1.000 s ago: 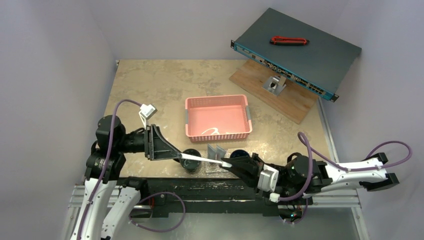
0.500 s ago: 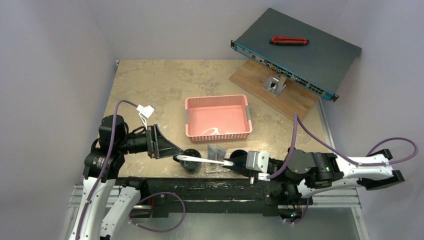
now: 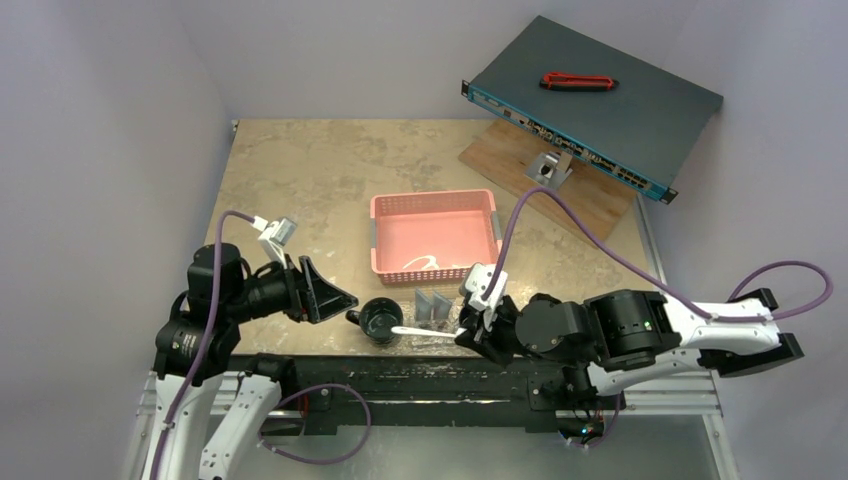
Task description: Prepare toiletry sets of a toothbrush and toothpaste on the tray
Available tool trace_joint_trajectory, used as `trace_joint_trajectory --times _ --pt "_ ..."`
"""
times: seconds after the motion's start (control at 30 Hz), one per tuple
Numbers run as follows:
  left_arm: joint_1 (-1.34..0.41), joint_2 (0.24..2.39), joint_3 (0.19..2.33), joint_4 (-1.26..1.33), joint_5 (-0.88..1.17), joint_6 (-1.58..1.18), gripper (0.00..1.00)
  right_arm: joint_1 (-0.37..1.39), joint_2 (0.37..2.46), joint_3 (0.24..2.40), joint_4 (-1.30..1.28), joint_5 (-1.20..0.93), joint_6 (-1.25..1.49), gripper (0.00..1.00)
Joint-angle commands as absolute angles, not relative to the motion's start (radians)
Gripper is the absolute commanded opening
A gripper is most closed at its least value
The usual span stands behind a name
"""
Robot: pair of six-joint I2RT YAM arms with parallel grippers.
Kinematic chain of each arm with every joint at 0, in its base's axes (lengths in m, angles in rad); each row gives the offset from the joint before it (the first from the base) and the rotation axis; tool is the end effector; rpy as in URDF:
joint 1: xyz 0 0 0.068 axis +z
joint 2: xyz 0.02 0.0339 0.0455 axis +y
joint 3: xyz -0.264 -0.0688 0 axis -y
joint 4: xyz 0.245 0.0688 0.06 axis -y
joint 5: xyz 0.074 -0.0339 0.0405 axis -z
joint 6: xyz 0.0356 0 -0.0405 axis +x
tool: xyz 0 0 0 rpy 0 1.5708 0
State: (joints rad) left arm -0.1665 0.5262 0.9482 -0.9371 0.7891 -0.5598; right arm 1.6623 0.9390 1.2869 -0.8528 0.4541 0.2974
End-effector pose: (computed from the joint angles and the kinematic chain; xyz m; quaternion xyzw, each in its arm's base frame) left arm 0.0716 -0.0377 0.3524 0.0341 0.8200 -0.4756 0.3167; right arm 0.0003 0.1674 0.4152 -0.4405 0.7234 0.3031 0.4368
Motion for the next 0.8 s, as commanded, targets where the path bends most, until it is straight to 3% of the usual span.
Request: trace_joint_trajectory --times 0.0,0.37,0.77 --pt "-0.167 0.533 0.952 -0.940 0.758 -0.495 0.71 1.666 0.953 1.372 -1.084 0.500 0.536 0.00" --pt "-0.167 0.539 0.890 -0.898 0.724 -0.463 0.70 1.664 1.078 1.491 -1.342 0.509 0.764 0.00" --pt "-0.168 0.553 0.842 -0.843 0.696 -0.442 0.70 1.524 1.148 1.479 -1.347 0.468 0.727 0.00"
